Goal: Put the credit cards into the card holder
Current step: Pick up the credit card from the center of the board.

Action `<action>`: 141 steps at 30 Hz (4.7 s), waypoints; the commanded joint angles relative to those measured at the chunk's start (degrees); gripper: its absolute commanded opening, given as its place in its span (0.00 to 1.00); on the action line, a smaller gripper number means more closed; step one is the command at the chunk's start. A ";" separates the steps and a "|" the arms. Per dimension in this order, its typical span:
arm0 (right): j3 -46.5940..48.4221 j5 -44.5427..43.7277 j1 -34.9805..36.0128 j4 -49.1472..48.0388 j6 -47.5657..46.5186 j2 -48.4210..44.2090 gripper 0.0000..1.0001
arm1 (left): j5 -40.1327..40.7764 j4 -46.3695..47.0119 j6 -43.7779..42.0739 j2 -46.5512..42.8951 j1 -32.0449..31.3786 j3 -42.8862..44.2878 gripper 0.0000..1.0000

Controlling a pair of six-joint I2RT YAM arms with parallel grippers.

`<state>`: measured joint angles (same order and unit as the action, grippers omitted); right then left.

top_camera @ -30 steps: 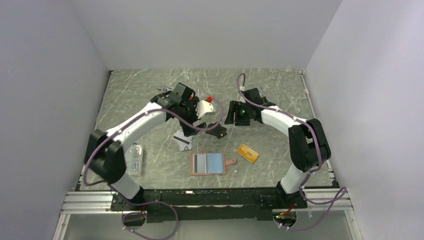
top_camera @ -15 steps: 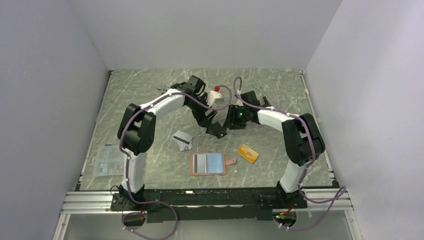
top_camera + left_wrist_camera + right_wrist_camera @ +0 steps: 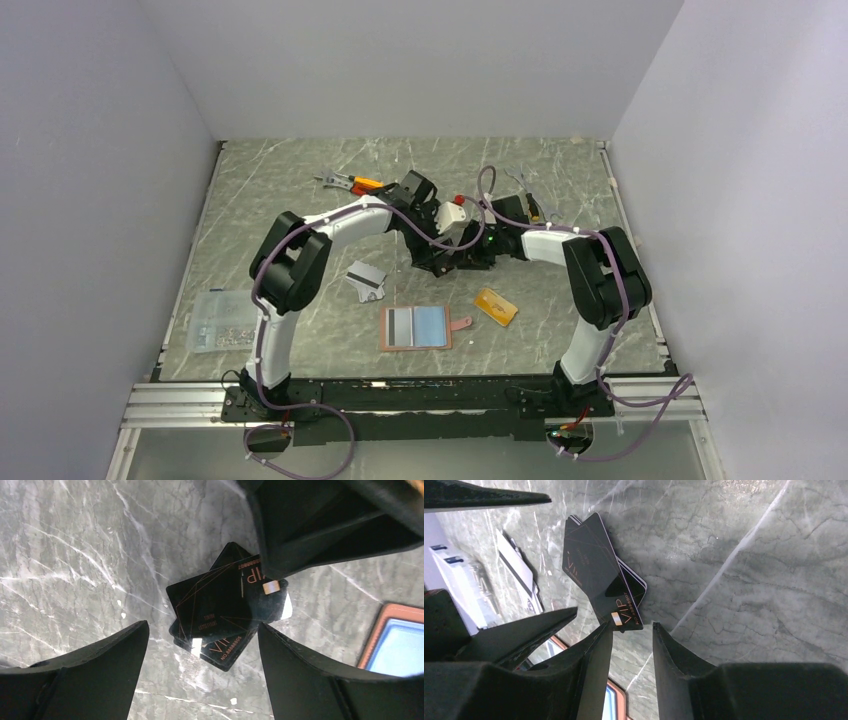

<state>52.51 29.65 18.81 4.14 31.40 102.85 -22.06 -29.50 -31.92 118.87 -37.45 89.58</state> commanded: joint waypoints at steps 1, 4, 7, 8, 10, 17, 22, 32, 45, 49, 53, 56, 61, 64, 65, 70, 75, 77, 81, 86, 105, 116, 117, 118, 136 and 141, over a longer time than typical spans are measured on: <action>-2.73 2.43 -0.53 -5.68 2.31 0.51 0.37 | 3.62 2.42 -1.93 1.39 -0.02 1.60 0.85; -4.20 3.99 -0.78 -7.68 3.46 0.82 0.36 | 6.20 2.35 -2.81 2.24 -0.62 1.38 0.84; -5.28 5.10 -0.83 -9.54 4.64 1.11 0.35 | 7.69 3.02 -3.34 2.29 -0.91 0.08 0.83; -5.62 5.46 -0.85 -10.23 5.17 1.28 0.34 | 7.84 3.30 -3.37 2.19 -1.07 -0.34 0.83; -6.27 6.08 -0.88 -11.42 6.01 1.51 0.33 | 8.45 3.45 -3.42 2.37 -1.27 -0.71 0.82; -8.39 6.67 -0.88 -14.70 8.57 1.32 0.31 | 8.16 3.11 -3.05 3.38 -1.87 -0.90 0.78; -8.92 6.91 -0.95 -16.41 10.28 1.53 0.29 | 6.50 2.67 -1.92 3.31 -2.28 -1.16 0.78; -9.90 6.83 -0.85 -17.91 12.08 0.74 0.28 | 3.01 2.16 -0.98 3.04 -3.37 -1.73 0.76; -10.92 1.84 -0.84 -15.39 12.25 -0.77 0.37 | -9.91 -0.03 2.19 1.72 -0.46 -2.91 0.74; -9.75 -2.06 -0.68 -10.90 10.52 -2.12 0.36 | -15.66 -1.96 3.15 2.16 1.90 -1.17 0.73; -8.25 -4.28 -0.70 -6.69 8.09 -4.84 0.36 | -18.12 -3.66 3.29 -0.60 4.22 0.34 0.73; -5.62 -5.23 -0.68 -3.70 6.05 -5.99 0.36 | -18.11 -2.88 3.27 -4.23 5.58 -0.21 0.74; -1.19 -5.61 -0.57 -0.61 4.23 -5.55 0.37 | -14.61 -0.35 1.84 -8.31 5.80 -3.40 0.75; 1.53 -5.81 -0.28 0.80 2.73 -4.24 0.38 | -11.55 1.29 0.71 -8.83 5.37 -6.02 0.76; 2.59 -5.69 -0.27 1.38 2.18 -3.71 0.38 | -10.39 1.84 0.07 -8.96 5.21 -7.05 0.77; 8.75 -5.02 -0.05 2.49 -0.26 -1.59 0.41 | -6.07 5.30 -3.89 -10.57 3.99 -12.71 0.76; 19.41 -0.02 -0.05 5.53 -4.10 5.93 0.43 | -6.49 5.45 -6.97 -11.27 2.87 -15.21 0.76; 23.52 3.03 0.00 6.76 -5.20 10.41 0.43 | -5.96 7.32 -8.18 -12.15 2.07 -17.03 0.76; 28.33 7.22 0.25 7.29 -5.95 15.88 0.44 | -3.06 8.53 -9.56 -11.71 0.40 -17.65 0.75; 27.95 9.94 1.22 6.06 -6.14 18.71 0.46 | 0.94 10.18 -11.98 -11.48 -1.37 -18.99 0.74; 8.80 15.14 1.15 -11.51 1.44 16.21 0.39 | 6.26 6.19 -13.38 -7.45 -2.62 -14.60 0.74; 4.31 16.89 -0.47 -19.84 7.56 13.60 0.29 | 8.13 6.73 -12.86 -7.11 -3.22 -14.69 0.73; 4.23 15.75 -0.63 -18.79 6.96 12.60 0.30 | 8.05 6.81 -12.98 -7.30 -3.16 -14.85 0.73; 4.11 14.48 -0.76 -17.93 6.56 11.06 0.31 | 7.99 6.80 -13.12 -7.51 -3.12 -15.00 0.73; -5.69 10.42 -1.17 -18.82 8.46 2.29 0.38 | 6.19 6.35 -13.35 -8.39 -2.82 -15.76 0.59; -4.97 10.46 -0.53 -18.91 8.57 3.35 0.38 | 6.31 6.13 -13.37 -8.31 -2.96 -15.60 0.58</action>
<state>46.57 39.48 17.85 -11.62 39.48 105.25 -15.73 -23.62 -44.34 111.00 -40.53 73.95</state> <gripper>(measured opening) 0.373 0.589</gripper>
